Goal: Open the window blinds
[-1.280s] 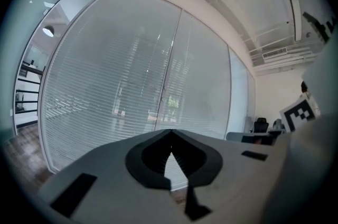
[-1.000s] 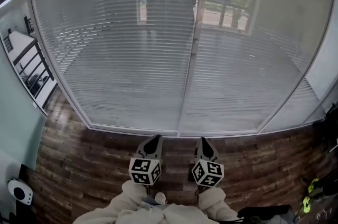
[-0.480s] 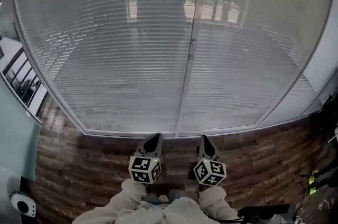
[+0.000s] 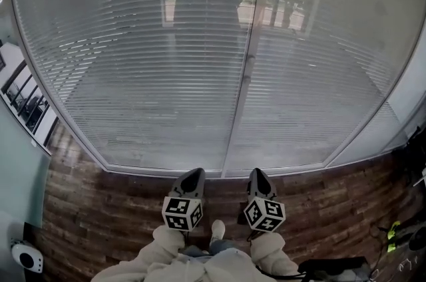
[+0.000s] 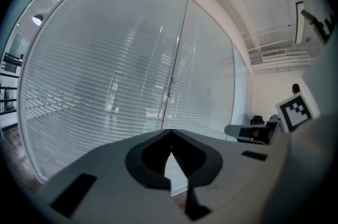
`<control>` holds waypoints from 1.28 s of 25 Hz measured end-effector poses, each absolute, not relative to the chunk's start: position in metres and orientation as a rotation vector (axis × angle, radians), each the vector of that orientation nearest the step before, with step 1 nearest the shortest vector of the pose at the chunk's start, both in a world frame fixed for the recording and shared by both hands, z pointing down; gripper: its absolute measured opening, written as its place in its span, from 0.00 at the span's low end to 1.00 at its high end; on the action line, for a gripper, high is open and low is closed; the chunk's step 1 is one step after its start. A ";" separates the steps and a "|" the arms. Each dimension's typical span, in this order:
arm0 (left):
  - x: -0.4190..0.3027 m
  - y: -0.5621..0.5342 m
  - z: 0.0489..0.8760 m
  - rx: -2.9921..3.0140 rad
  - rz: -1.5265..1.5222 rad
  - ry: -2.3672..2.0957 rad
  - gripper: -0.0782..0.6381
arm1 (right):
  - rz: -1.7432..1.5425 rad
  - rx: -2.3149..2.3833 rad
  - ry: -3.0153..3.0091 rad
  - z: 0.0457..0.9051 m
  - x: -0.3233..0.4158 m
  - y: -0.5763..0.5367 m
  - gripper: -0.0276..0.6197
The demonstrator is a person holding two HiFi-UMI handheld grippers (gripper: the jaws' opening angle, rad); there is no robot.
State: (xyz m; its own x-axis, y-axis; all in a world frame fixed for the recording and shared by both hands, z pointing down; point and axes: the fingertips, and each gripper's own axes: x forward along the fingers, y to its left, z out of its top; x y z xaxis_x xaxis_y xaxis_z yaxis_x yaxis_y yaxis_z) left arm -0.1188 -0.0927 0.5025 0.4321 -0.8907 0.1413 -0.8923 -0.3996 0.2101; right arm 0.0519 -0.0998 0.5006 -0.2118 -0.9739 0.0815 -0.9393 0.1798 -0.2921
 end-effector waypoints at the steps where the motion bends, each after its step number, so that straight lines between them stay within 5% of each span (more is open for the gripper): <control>1: -0.120 -0.100 0.498 2.434 0.011 -1.557 0.11 | -0.427 -1.880 2.318 0.496 0.051 -0.109 0.07; 26: -0.086 -0.278 0.495 2.453 0.058 -1.594 0.11 | -0.312 -1.722 2.396 0.468 0.064 -0.304 0.07; 32: -0.084 -0.292 0.499 2.489 0.070 -1.559 0.11 | 0.223 -1.842 2.599 0.437 0.048 -0.330 0.07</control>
